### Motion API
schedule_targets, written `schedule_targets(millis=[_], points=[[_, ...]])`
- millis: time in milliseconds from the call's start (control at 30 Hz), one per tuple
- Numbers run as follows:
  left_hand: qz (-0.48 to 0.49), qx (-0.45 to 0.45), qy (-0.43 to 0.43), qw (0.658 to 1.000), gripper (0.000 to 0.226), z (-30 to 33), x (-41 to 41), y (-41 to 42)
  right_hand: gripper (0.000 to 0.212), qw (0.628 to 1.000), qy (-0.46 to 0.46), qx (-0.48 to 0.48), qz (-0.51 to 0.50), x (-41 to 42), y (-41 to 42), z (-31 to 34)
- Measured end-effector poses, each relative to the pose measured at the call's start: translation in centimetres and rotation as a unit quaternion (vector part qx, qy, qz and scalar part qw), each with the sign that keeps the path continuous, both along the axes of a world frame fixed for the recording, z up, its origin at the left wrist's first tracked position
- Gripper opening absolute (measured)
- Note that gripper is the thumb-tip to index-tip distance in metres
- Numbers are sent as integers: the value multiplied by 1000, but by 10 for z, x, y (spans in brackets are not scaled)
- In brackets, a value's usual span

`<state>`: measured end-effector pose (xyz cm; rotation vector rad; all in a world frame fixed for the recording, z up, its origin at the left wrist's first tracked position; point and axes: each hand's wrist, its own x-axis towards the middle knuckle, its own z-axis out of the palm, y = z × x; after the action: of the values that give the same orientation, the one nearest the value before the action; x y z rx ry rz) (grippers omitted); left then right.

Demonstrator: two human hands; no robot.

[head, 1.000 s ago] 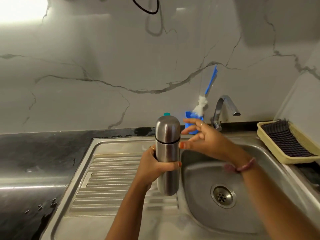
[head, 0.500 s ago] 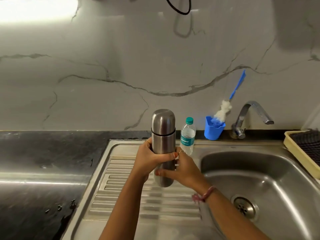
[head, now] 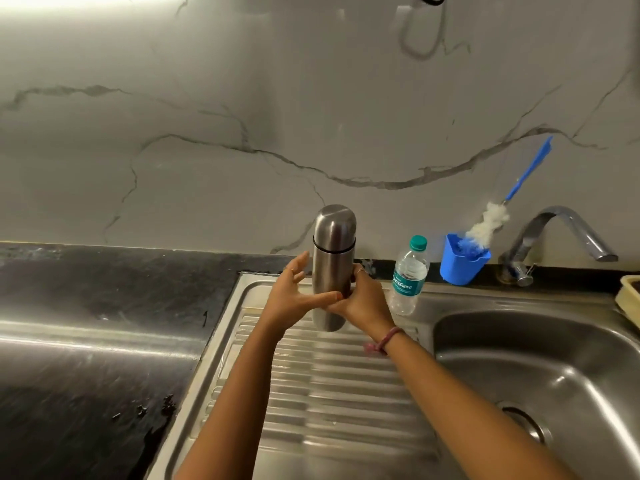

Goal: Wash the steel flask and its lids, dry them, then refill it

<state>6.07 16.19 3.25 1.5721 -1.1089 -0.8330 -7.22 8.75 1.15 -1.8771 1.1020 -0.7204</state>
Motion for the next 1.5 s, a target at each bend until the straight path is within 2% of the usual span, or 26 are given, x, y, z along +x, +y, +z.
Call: schedule_targets(millis=[67, 233, 333, 600, 1133, 1500], points=[[62, 18, 14, 998, 91, -16, 16, 8, 71, 1000, -6, 18, 1, 11, -9, -2], [233, 11, 98, 967, 42, -54, 41, 26, 67, 999, -5, 53, -3, 37, -30, -12], [279, -2, 116, 953, 29, -68, 43, 30, 68, 998, 3, 58, -14, 50, -39, -23], [289, 4, 129, 949, 17, -84, 46, 24, 69, 997, 1, 65, -31, 73, -51, -45], [267, 20, 113, 957, 22, -102, 48, 16, 69, 999, 38, 35, -6, 92, -57, -56], [265, 21, 118, 957, 21, -101, 38, 21, 76, 998, 41, 53, -13, 97, -51, -57]])
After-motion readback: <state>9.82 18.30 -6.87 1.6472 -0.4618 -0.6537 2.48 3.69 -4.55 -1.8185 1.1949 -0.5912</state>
